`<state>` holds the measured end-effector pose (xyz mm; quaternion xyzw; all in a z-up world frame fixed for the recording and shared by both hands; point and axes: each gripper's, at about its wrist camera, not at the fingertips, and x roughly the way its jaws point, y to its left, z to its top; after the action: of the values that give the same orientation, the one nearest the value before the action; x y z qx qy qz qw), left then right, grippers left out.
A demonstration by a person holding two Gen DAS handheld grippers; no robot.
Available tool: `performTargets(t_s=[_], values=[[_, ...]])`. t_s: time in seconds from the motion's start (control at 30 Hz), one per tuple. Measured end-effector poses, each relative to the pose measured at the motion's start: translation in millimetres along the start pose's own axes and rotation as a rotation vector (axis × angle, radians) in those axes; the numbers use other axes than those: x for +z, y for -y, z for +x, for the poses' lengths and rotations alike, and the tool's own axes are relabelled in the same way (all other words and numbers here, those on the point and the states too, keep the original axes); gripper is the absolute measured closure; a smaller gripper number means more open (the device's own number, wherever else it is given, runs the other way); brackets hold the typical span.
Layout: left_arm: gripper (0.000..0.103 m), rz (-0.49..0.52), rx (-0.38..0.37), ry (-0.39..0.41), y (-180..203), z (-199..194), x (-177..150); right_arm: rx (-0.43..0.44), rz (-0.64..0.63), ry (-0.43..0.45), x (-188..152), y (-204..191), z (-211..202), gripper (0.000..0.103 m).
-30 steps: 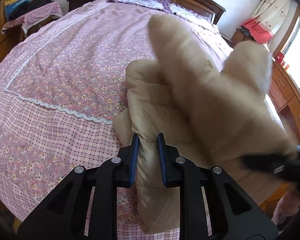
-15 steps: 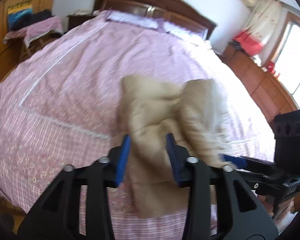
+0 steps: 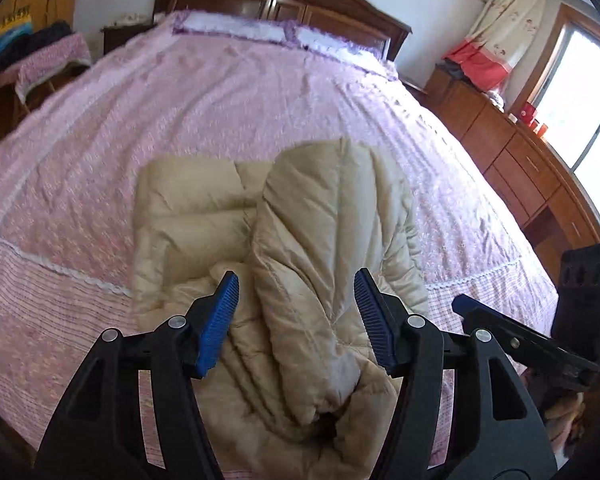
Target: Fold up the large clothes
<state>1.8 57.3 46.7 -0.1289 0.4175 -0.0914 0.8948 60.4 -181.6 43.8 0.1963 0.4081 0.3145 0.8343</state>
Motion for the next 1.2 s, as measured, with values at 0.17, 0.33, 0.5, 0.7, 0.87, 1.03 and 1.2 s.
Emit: performTargets(t_s=[0.17, 0.33, 0.5, 0.7, 0.87, 1.03, 1.2], values=[[0.094, -0.017, -0.107, -0.01, -2, 5, -7, -0.039, 0.105, -0.013, -7, 38, 20, 0.033], [0.095, -0.043, -0.078, 0.062, -22, -27, -14, -0.012, 0.044, -0.037, -13, 17, 39, 0.032], [0.095, -0.127, -0.015, 0.073, -59, -35, -36, -0.051, -0.111, -0.062, -16, -25, 60, 0.032], [0.093, -0.248, 0.014, 0.064, -104, -30, -66, -0.102, -0.272, -0.121, -33, -59, 98, 0.032], [0.088, -0.302, 0.027, 0.051, -123, -19, -80, -0.113, -0.313, -0.183, -41, -64, 118, 0.032], [0.073, -0.292, 0.082, 0.067, -120, -17, -84, -0.127, -0.335, -0.188, -45, -66, 123, 0.032], [0.036, -0.233, 0.237, 0.087, -112, -19, -81, -0.072, -0.264, -0.168, -34, -58, 98, 0.033]])
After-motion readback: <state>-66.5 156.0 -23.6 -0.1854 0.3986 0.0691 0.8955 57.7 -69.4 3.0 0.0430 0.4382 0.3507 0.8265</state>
